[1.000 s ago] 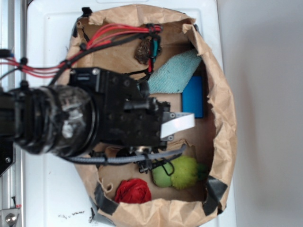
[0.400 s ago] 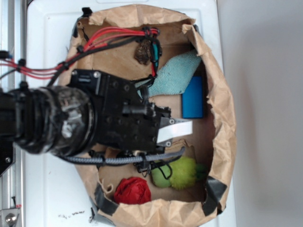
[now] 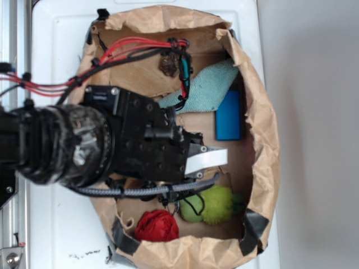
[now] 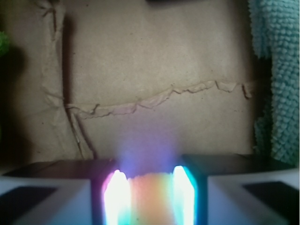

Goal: Grab the green sponge.

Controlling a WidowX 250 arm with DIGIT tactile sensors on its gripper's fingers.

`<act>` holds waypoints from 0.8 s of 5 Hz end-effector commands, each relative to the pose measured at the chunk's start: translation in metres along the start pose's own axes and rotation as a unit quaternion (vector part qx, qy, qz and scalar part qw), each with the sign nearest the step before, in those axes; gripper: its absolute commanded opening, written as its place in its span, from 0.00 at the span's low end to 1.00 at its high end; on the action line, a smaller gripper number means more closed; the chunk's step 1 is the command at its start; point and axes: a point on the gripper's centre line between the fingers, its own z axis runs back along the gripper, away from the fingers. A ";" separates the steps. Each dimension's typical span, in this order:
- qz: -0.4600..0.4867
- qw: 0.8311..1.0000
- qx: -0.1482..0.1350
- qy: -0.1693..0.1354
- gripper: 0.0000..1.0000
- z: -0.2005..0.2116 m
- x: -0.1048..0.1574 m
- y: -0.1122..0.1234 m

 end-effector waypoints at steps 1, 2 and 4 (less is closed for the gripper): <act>-0.006 1.000 -0.019 -0.012 0.00 0.010 0.007 0.000; 0.001 0.999 -0.036 -0.026 0.00 0.058 0.014 0.006; 0.037 0.994 -0.089 -0.048 0.00 0.132 0.037 0.028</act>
